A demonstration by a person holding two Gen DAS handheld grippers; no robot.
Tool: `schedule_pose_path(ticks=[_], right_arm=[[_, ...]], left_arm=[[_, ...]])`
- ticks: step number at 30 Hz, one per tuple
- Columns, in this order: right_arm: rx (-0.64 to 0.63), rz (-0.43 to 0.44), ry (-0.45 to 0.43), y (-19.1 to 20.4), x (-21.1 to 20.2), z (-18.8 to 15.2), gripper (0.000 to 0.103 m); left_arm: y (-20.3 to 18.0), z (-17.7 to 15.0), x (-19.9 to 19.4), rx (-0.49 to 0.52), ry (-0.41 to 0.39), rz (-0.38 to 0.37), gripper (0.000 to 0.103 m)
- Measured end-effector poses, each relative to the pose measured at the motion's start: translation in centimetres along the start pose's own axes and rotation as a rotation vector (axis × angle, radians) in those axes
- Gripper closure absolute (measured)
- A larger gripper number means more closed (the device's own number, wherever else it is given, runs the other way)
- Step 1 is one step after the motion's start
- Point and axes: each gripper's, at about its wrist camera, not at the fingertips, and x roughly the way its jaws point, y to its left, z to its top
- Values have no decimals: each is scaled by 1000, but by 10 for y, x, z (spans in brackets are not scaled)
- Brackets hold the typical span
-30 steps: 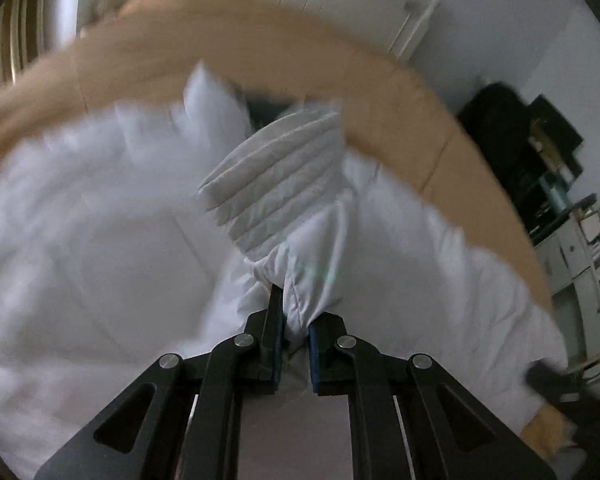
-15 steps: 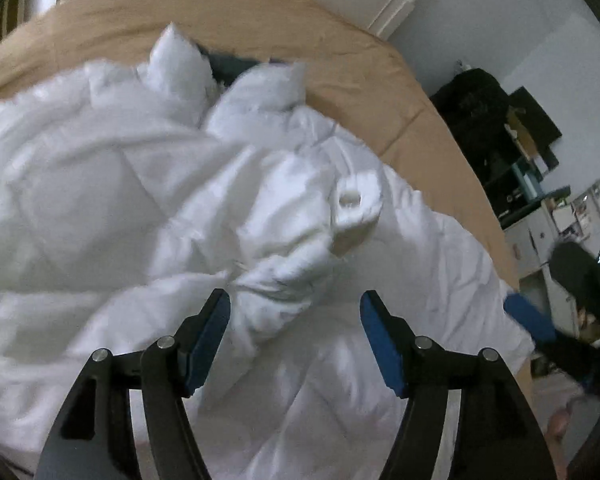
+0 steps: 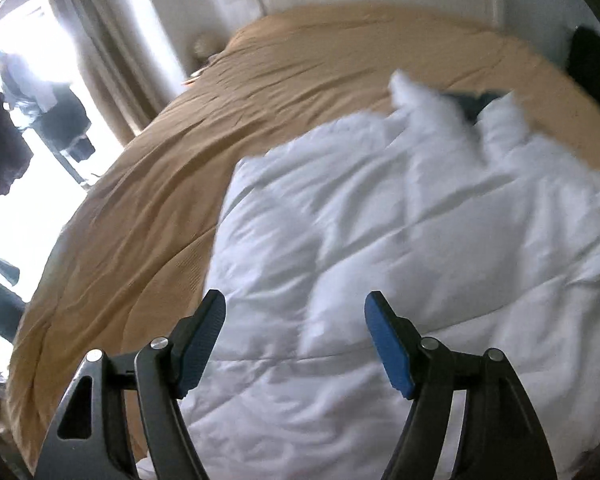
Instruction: Fold large clothes
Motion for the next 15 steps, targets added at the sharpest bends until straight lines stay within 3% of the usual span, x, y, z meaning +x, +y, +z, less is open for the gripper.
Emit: schedule_pose_path(ticks=[4,7,9,12,13,15], right_arm=[[-8,-171,71,-15,32,-1,1],[44,-273,97,-52,34,-12,1],[103,-265,119,-79,31,-23,1],[129,-203,86,-100,15,-35,1],[138,-257,74,-105,8,-38,1],[156,-262,20,-105,-7,-39,2]], left_arm=[[-9,-8,26,5,42,24,30],[-9,-8,35,-7,53,17,27],[-9,-8,42,-10,52,20,20],[-10,-12,52,-33,54,10,17],[-9,-13,53,-39,56,4,16],[-7,-16,55,-42,55,6,15]])
